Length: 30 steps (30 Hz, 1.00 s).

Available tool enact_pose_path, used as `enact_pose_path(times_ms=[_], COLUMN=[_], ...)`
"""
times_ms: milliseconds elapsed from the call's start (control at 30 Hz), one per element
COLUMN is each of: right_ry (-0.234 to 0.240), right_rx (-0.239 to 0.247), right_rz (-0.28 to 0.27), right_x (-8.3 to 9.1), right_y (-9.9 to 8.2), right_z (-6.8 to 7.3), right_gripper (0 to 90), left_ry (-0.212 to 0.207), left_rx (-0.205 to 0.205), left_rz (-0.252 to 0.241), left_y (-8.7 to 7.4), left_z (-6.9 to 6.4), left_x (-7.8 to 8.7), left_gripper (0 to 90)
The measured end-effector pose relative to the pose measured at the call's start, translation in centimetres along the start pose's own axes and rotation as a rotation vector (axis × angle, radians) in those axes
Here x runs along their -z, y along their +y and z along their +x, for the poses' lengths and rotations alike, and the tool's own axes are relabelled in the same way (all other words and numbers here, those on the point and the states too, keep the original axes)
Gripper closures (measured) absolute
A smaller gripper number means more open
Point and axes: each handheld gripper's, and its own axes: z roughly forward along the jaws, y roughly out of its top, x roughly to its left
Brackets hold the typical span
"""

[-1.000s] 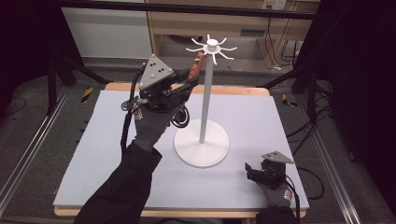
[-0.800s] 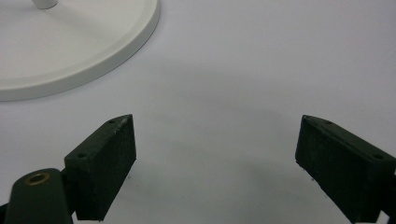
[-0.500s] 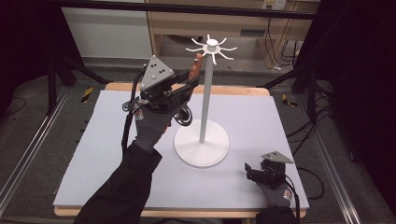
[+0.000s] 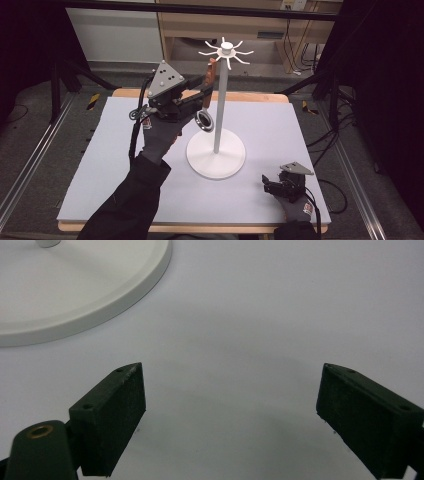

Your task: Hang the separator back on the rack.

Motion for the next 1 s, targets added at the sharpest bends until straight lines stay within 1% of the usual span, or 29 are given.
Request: enact_pose_path(times_ms=[100,233,300,333,367,400,433,500,600,700,767,800,833,867,1000], right_ry=[0.0,-0.001,-0.002,-0.001,-0.004,-0.004,-0.004,-0.005,-0.005,-0.005,-0.006,-0.007,-0.007,-0.008,-0.011], right_rx=[0.0,0.002,-0.002,-0.003,-0.001,-0.002,-0.007,-0.003,-0.002,-0.002,-0.003,-0.004,-0.003,-0.002,-0.005], right_rz=[-0.001,0.0,0.0,-0.001,0.001,0.001,0.001,-0.001,0.0,-0.005,-0.003,-0.004,-0.004,-0.005,-0.003], right_x=[0.0,0.0,0.0,0.0,0.0,0.0,0.0,0.0,0.0,0.1,0.0,0.0,0.0,0.0,0.0], right_y=[0.0,0.0,0.0,0.0,0.0,0.0,0.0,0.0,0.0,-0.1,-0.1,-0.1,-0.1,-0.1,-0.1], right_z=[0.0,0.0,0.0,0.0,-0.1,-0.1,0.0,-0.1,-0.1,-0.1,-0.1,-0.1,-0.1,-0.1,-0.1], right_gripper=[12.7,12.7,12.7,12.6,12.7,12.6,12.5,12.5,12.4,12.1,11.9,11.9,11.9,11.9,11.5], left_ry=[-0.003,0.004,0.0,0.003,0.001,0.006,0.003,0.004,0.017,0.02,0.034,0.028,0.047,0.035,0.041], left_rx=[-0.007,-0.018,-0.008,-0.017,-0.011,-0.018,-0.02,-0.016,-0.029,-0.026,-0.023,-0.017,-0.314,-0.02,-0.011], left_rz=[-0.003,0.001,0.012,0.01,0.017,0.011,0.014,0.023,0.031,0.033,0.046,0.057,0.073,0.058,0.086], left_y=[-0.1,-0.5,-0.8,-1.0,-1.2,-1.5,-1.8,-2.5,-3.6,-4.7,-5.5,-5.9,-5.4,-6.8,-8.6], left_z=[0.1,0.4,0.6,0.7,0.7,0.9,1.0,1.2,1.6,2.1,2.4,2.4,4.5,2.7,3.3], left_x=[0.4,1.0,1.4,1.6,1.8,2.1,2.4,2.9,3.8,4.7,5.2,5.5,5.8,5.9,6.5], left_gripper=[58.9,55.8,53.9,53.3,52.7,52.0,51.4,50.7,49.7,48.6,47.7,47.0,46.5,46.0,43.8])
